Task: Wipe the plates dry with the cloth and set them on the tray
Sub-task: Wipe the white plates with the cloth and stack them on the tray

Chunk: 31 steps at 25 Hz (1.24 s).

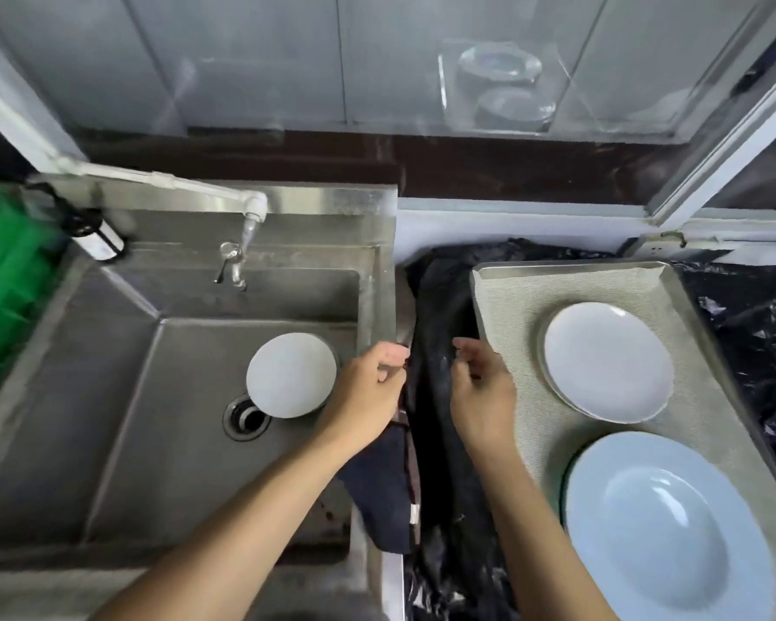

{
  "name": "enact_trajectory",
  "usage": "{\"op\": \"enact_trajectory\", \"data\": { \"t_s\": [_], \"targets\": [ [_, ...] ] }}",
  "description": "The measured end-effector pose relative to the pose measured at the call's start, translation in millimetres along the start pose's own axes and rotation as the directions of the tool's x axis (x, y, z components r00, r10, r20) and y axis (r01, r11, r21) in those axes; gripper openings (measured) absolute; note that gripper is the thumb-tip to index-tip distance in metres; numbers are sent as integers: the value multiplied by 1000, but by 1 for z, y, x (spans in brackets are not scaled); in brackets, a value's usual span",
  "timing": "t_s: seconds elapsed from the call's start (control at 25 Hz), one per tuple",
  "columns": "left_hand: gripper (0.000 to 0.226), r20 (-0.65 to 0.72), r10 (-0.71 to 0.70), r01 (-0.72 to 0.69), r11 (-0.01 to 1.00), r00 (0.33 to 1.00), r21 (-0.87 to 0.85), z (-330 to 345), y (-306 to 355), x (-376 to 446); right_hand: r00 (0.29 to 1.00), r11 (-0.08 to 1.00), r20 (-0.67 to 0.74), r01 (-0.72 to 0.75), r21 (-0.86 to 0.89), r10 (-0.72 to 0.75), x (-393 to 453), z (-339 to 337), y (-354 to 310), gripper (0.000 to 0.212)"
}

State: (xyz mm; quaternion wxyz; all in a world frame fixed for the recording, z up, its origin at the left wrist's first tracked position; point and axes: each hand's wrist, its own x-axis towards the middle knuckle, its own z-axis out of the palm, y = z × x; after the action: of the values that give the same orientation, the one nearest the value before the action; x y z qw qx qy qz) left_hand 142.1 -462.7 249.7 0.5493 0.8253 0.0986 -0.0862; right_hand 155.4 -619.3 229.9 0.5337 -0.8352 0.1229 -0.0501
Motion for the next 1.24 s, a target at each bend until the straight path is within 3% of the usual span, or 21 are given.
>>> {"op": "enact_trajectory", "data": {
  "t_s": [0.16,0.56,0.84,1.24],
  "targets": [
    [29,-60,-14,14,1000,998,-8,-74,-37,-22,999,998,35,12,-53,-10,-43,66,-27,28],
    [27,-54,-72,72,997,996,5,-225,-158,-49,983,986,73,-166,-34,168,-143,222,-42,29],
    [28,-82,-157,158,988,984,1,-233,-230,-16,962,964,84,-251,-92,258,-133,276,1,23],
    [35,-125,-217,218,976,968,-3,-186,-342,96,933,930,41,-351,-106,357,-34,345,119,35]
  ]
}}
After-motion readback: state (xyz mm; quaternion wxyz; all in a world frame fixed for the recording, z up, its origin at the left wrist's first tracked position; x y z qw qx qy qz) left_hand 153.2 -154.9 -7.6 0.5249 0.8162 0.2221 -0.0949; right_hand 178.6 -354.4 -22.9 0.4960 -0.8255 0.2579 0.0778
